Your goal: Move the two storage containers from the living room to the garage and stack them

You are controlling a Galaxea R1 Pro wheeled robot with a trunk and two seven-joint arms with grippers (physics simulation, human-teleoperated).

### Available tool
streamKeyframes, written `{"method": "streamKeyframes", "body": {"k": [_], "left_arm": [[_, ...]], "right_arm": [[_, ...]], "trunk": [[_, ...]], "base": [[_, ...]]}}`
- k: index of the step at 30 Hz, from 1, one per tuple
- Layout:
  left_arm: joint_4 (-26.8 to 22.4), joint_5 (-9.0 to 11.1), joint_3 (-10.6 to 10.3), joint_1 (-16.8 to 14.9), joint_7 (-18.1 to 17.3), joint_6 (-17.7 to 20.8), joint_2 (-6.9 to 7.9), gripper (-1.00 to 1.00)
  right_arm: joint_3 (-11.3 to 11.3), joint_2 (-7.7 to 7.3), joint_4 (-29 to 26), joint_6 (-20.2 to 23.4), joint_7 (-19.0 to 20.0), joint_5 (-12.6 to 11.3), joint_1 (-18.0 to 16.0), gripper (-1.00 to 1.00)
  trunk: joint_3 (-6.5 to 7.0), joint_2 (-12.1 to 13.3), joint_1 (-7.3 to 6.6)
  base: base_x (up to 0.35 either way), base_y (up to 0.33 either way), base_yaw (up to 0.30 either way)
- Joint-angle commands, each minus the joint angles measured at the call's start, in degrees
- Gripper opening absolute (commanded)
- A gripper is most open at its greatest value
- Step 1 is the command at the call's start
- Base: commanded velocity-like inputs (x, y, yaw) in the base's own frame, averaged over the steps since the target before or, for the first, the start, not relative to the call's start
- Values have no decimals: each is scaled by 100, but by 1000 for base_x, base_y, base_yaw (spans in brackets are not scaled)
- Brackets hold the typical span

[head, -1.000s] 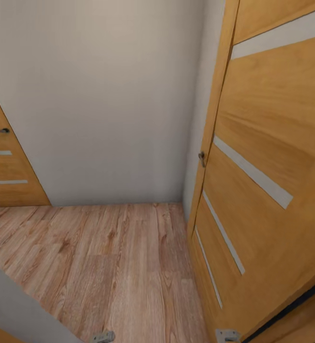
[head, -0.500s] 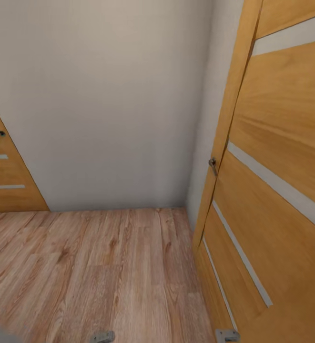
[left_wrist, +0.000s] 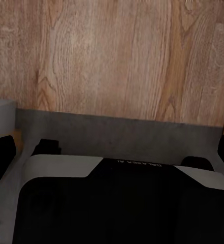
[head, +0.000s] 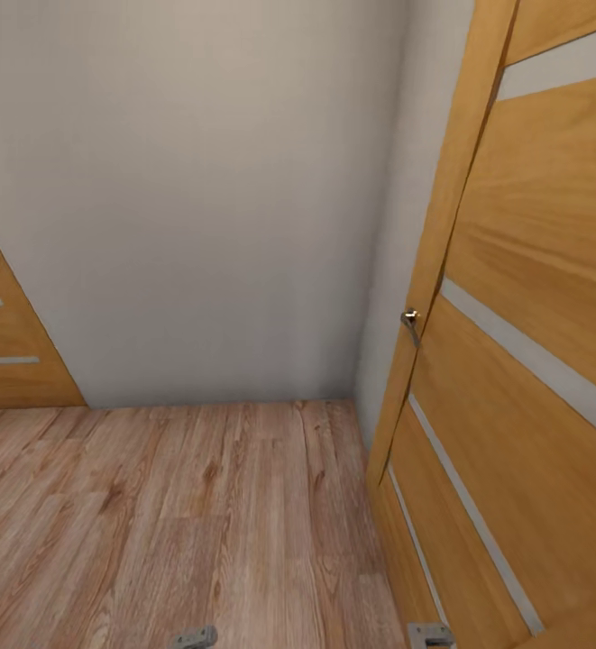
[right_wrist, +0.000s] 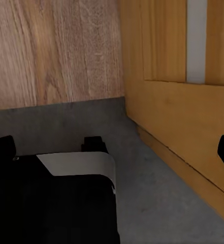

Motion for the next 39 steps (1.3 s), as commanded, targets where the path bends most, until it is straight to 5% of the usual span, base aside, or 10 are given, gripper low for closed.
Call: {"method": "streamKeyframes", "body": {"k": [1, 39], "left_arm": [[-13, -1, 44, -4, -34, 42, -5, 100], [-13, -1, 44, 2, -29, 42, -8, 100]], "right_arm": [[48, 0, -13, 39, -32, -40, -2, 100], [47, -7, -13, 39, -30, -40, -2, 100]], "trunk": [[-10, -8, 5], [-10, -8, 5]], "base": [[235, 0, 0], [298, 0, 0]]}}
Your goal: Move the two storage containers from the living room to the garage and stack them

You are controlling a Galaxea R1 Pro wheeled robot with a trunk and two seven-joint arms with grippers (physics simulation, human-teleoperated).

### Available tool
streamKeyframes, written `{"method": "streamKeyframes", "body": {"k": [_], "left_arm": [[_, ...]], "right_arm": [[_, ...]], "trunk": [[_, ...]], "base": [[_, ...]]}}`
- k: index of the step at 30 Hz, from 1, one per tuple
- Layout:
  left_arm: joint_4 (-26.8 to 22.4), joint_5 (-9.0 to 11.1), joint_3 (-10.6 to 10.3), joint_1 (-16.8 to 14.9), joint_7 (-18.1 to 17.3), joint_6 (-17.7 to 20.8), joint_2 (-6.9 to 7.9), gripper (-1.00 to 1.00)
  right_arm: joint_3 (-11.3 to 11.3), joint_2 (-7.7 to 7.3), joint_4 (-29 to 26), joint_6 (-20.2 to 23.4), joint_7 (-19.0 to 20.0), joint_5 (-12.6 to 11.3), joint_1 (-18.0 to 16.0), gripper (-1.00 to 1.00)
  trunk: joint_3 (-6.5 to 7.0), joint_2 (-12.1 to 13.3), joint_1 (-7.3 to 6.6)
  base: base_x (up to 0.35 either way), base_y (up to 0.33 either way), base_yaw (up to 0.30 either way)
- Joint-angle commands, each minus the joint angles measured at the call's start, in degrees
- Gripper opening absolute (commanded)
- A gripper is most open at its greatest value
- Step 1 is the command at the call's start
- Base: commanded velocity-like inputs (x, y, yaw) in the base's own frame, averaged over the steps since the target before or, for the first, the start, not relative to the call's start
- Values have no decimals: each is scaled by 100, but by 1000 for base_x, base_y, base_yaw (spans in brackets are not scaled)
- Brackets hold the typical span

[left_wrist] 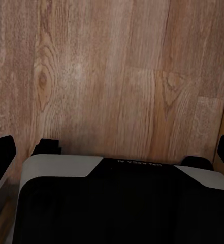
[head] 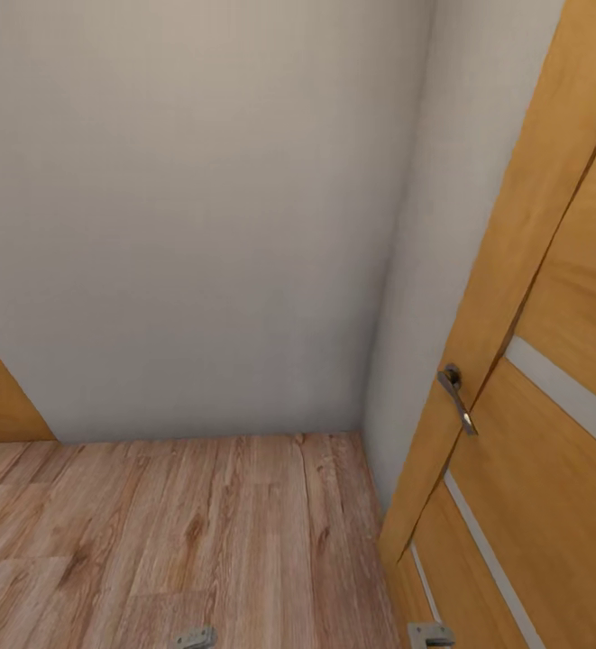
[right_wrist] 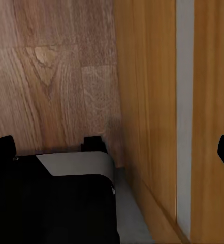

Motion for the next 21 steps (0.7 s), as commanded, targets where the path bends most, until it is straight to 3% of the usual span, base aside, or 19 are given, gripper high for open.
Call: {"method": "streamKeyframes", "body": {"k": [1, 8, 13, 21], "left_arm": [[-13, -1, 44, -4, -33, 42, -7, 100], [-13, 3, 45, -3, -34, 42, -6, 100], [-13, 0, 44, -2, -36, 42, -8, 100], [-13, -1, 44, -2, -34, 43, -9, 100]], "right_arm": [[50, -1, -13, 39, -32, -40, -2, 100], [51, -2, -13, 39, -35, -40, -2, 100], [47, -2, -13, 39, -32, -40, 0, 100], [48, -2, -13, 39, -32, -40, -2, 100]], "trunk": [[-10, -9, 3], [-10, -9, 3], [-10, -9, 3], [-10, -9, 3]], "base": [[35, 0, 0], [165, 21, 21], [244, 11, 185], [36, 1, 148]]}}
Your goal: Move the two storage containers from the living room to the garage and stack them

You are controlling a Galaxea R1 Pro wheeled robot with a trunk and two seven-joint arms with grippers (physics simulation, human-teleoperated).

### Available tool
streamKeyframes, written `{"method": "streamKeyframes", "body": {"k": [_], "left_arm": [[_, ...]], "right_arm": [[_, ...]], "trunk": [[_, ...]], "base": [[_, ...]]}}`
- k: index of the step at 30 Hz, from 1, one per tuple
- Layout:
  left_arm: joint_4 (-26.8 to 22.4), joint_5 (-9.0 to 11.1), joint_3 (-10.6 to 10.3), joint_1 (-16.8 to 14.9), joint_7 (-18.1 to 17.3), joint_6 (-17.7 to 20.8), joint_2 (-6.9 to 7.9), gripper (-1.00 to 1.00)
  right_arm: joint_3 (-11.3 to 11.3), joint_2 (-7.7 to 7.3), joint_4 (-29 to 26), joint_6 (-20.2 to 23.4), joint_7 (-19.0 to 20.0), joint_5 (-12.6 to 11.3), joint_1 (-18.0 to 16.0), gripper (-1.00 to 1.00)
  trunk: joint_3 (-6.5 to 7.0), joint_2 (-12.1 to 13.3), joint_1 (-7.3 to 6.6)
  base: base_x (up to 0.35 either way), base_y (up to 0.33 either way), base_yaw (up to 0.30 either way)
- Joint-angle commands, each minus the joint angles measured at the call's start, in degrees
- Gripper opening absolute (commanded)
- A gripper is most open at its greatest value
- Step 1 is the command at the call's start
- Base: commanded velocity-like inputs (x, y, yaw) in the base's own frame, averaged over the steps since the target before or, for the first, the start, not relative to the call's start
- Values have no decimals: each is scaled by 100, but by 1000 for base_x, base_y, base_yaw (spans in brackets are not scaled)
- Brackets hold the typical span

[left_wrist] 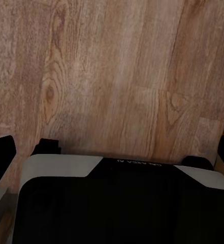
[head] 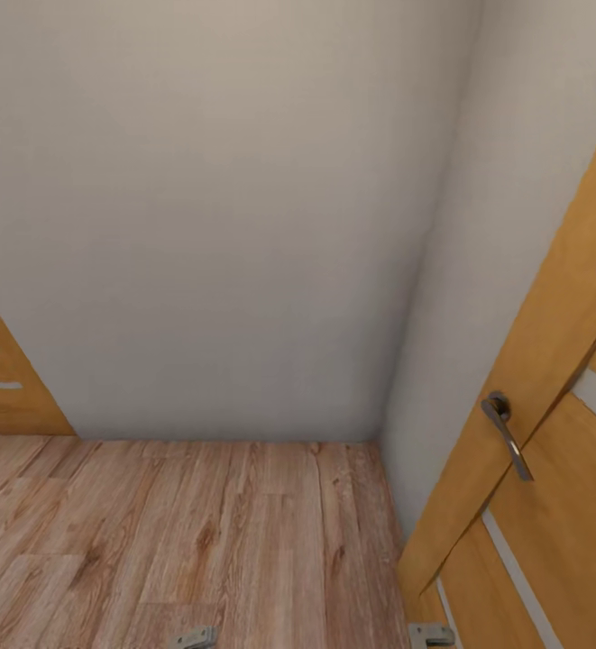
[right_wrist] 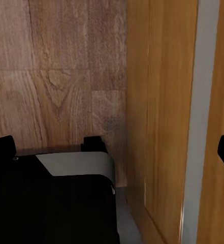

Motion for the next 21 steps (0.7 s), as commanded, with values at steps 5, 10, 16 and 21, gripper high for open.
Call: {"method": "streamKeyframes", "body": {"k": [5, 10, 16, 21], "left_arm": [[-13, -2, 44, -2, -32, 42, -7, 100], [-13, -2, 44, -2, -34, 41, -7, 100], [-13, -2, 44, -2, -34, 43, -8, 100], [-13, -2, 44, -3, -34, 42, -6, 100]], "right_arm": [[46, -1, -13, 39, -33, -40, -2, 100], [47, -1, -13, 39, -34, -40, -2, 100], [44, -1, -13, 39, -32, -40, -2, 100], [45, -1, -13, 39, -34, -40, -2, 100]], "trunk": [[-10, -9, 2], [-10, -9, 2], [-10, -9, 2], [-10, -9, 2]], "base": [[79, 0, 14], [295, 0, 4], [324, 0, 135], [218, 0, 232]]}}
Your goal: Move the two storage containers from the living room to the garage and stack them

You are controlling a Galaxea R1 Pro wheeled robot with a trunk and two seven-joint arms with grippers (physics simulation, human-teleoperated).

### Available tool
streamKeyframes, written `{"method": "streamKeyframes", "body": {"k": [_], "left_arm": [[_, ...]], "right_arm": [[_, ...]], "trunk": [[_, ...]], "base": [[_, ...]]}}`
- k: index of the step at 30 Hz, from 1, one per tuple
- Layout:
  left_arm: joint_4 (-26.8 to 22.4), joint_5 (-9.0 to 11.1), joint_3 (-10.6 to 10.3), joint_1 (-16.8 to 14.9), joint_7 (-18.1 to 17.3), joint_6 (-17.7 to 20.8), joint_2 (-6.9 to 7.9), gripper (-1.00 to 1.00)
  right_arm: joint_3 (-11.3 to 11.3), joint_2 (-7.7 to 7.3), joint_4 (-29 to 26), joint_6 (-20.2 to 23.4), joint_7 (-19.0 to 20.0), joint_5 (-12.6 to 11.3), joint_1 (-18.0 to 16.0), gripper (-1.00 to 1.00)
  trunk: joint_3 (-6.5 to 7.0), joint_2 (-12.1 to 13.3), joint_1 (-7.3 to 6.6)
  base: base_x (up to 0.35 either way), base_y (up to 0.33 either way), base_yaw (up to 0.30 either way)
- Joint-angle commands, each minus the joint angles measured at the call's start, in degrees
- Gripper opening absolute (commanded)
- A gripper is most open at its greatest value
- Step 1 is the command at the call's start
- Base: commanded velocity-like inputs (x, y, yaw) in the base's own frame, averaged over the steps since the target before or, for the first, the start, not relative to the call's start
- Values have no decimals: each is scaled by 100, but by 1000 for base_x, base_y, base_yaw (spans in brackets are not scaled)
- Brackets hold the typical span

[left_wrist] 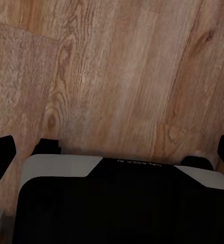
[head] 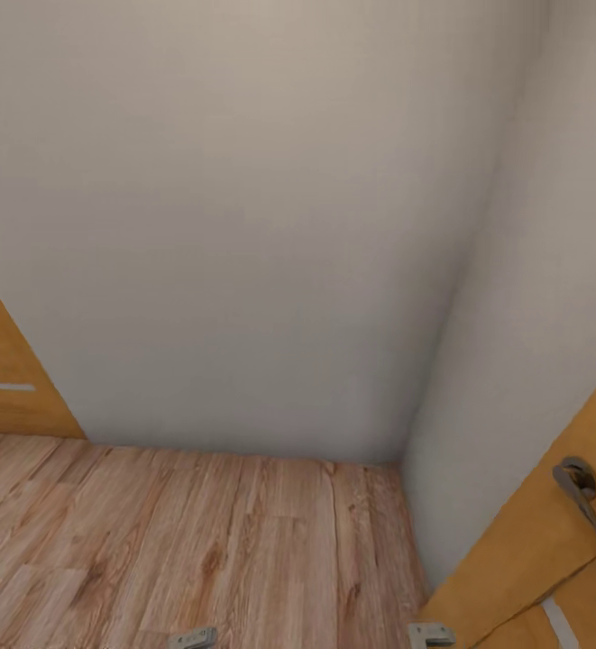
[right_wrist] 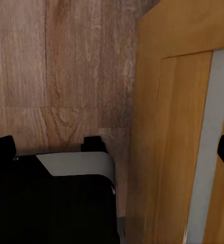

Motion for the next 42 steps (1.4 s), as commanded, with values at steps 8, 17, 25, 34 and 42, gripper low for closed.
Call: {"method": "streamKeyframes", "body": {"k": [8, 17, 25, 34, 42], "left_arm": [[-12, -2, 44, -3, -35, 41, -3, 100], [-12, -2, 44, -3, -32, 41, -7, 100], [-12, -2, 44, -3, -31, 42, -5, 100], [-10, -2, 44, -3, -30, 42, -8, 100], [-11, -2, 44, -3, -33, 42, -9, 100]], "right_arm": [[51, -2, -14, 39, -29, -41, 0, 100], [49, -2, -14, 39, -32, -41, 0, 100], [48, -2, -14, 39, -29, -41, -1, 100], [51, -2, -14, 39, -28, -41, -1, 100], [48, -2, -14, 39, -29, -41, -1, 100]], "trunk": [[-10, -9, 3], [-10, -9, 3], [-10, -9, 3], [-10, -9, 3], [-10, -9, 3]], "base": [[23, 0, 246], [164, 0, 53], [325, 0, 3], [309, 0, 201], [63, 0, 277]]}}
